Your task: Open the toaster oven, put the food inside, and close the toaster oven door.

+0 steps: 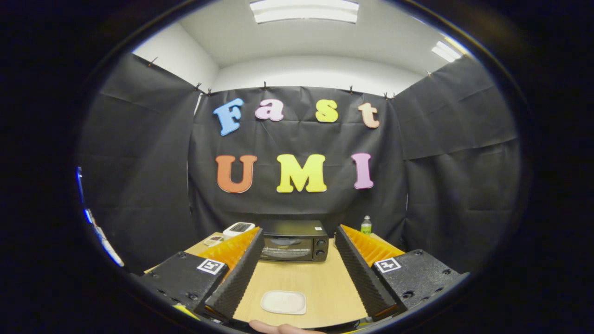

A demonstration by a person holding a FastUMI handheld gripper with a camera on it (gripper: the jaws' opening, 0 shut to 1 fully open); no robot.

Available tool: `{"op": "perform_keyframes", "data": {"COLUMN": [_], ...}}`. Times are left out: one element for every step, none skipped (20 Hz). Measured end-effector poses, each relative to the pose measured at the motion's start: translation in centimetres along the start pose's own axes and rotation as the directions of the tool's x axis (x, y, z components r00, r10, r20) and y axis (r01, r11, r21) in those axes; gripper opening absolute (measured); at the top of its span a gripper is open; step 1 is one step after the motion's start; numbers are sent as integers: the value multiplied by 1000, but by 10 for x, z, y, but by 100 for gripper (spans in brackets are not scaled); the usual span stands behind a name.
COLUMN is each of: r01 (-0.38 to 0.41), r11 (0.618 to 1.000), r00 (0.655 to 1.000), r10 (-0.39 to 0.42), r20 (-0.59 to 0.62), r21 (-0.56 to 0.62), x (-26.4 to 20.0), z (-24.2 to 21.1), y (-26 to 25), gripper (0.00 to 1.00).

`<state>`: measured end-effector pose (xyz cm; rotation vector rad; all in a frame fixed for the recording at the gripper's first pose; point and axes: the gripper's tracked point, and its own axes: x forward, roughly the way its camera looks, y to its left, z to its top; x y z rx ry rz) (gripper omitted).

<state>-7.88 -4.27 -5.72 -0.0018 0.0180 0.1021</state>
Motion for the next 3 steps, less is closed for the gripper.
{"op": "perform_keyframes", "data": {"r01": [1,0,1], "r11": [1000,1000,1000], "r00": [1000,1000,1000], "r10": [-1,0,-1], "r20": [0,-1,-1], "r21": [0,0,1], "x": [0,0,0], "z": [0,0,-1], "y": [0,-1,-1], "gripper": [100,100,100]}}
